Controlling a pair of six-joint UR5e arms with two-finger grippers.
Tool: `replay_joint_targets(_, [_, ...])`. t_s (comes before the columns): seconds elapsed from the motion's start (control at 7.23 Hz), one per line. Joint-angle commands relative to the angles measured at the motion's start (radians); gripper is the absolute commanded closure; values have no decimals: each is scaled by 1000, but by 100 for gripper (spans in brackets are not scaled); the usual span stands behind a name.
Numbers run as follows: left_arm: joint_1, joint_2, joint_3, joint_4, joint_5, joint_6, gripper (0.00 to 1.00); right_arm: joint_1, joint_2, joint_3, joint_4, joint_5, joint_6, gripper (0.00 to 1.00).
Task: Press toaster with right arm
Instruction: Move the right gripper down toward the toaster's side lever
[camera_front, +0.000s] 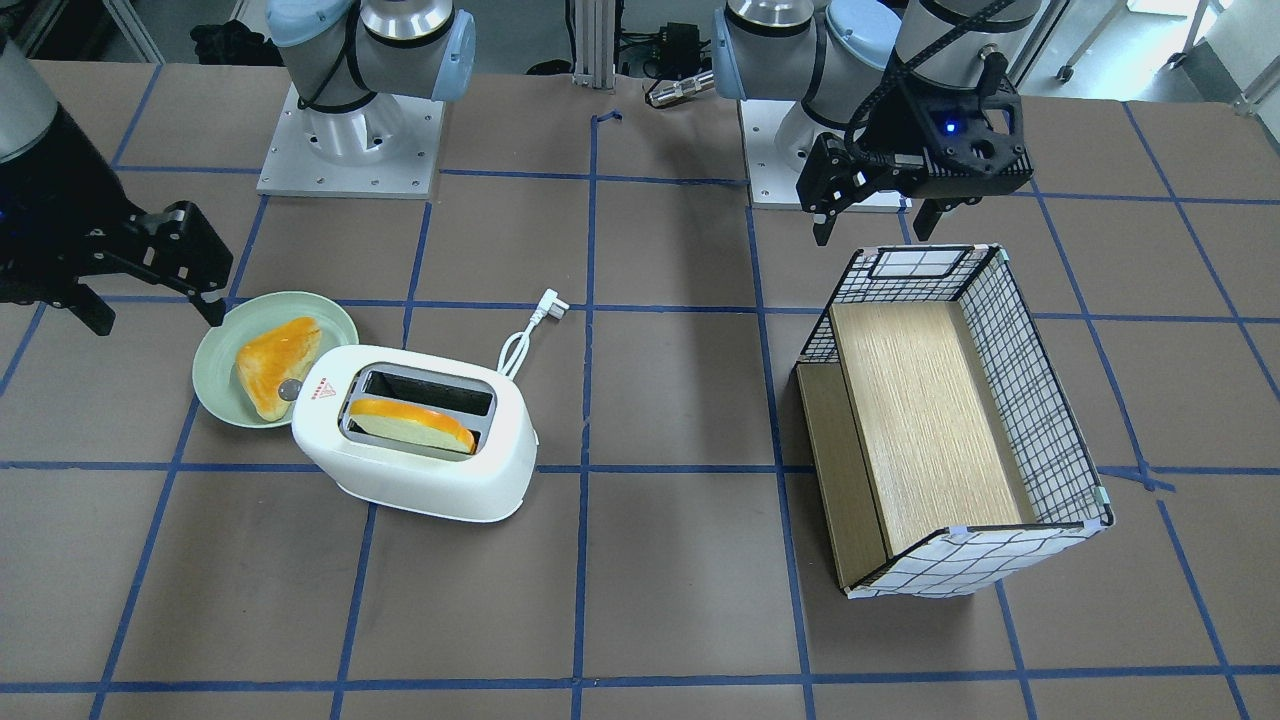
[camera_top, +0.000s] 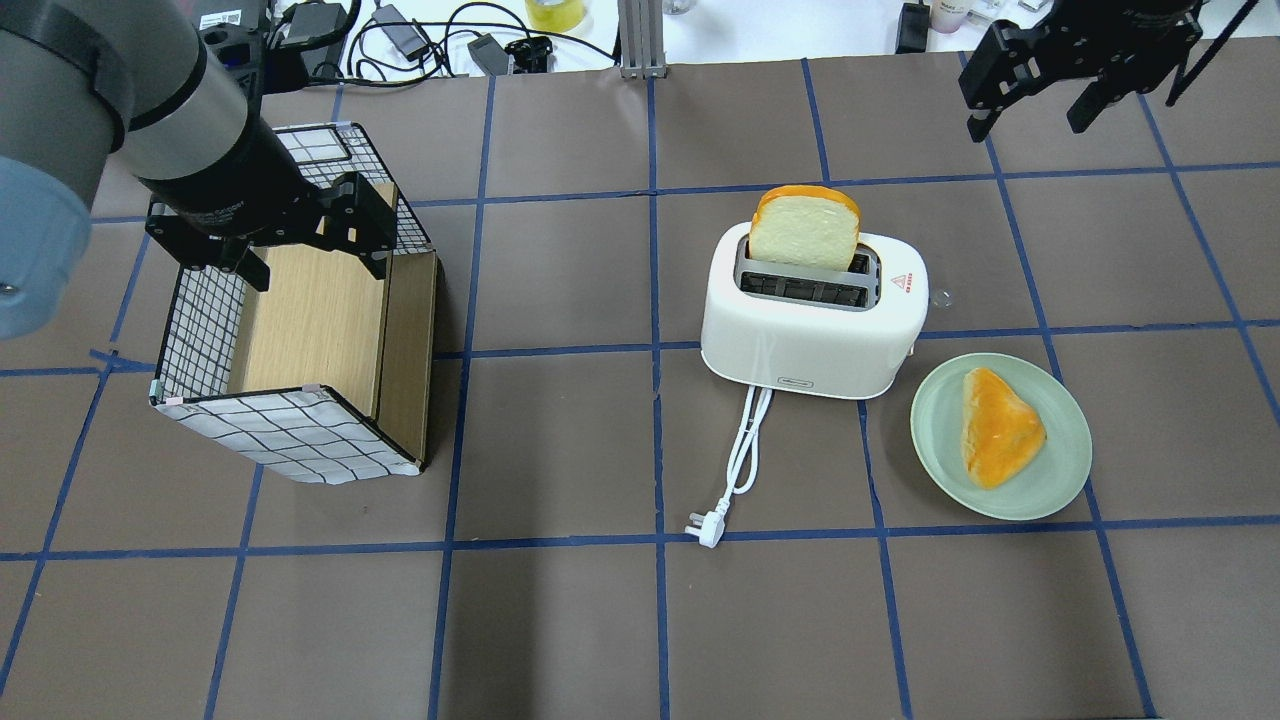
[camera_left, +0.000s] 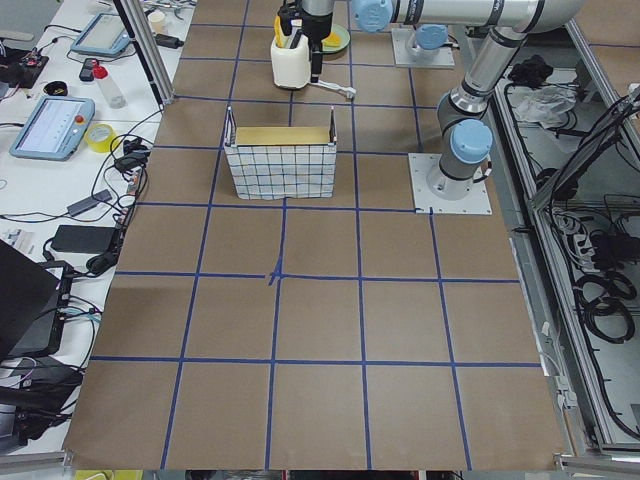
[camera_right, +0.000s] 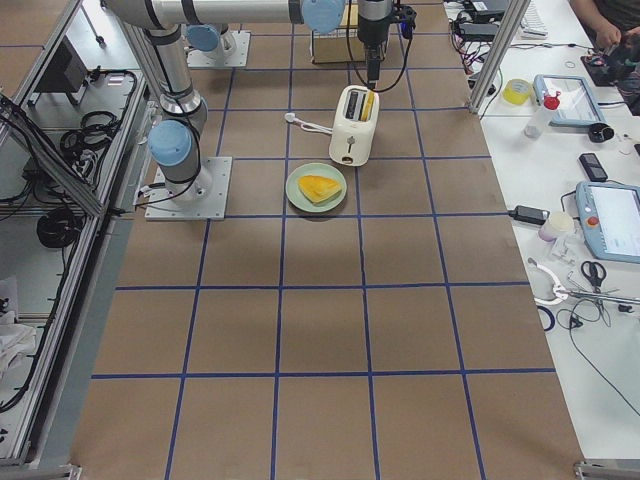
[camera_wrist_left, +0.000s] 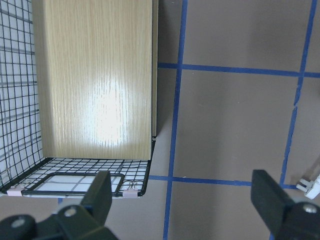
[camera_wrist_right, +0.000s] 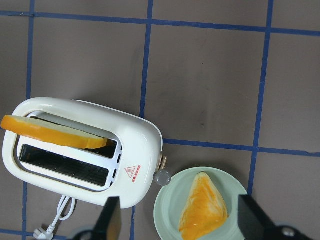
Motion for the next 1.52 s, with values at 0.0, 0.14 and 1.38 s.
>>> replay_joint_targets(0.0, [0,-1,0,0,0,0,0,-69,16,31,-2,106,-82,65])
replay_joint_targets(0.14, [0,0,0,0,0,0,0,-94,21,60,-13,173,-128,71])
replay_joint_targets(1.38, [0,0,0,0,0,0,0,-232,70,310,-15,485,-308,100])
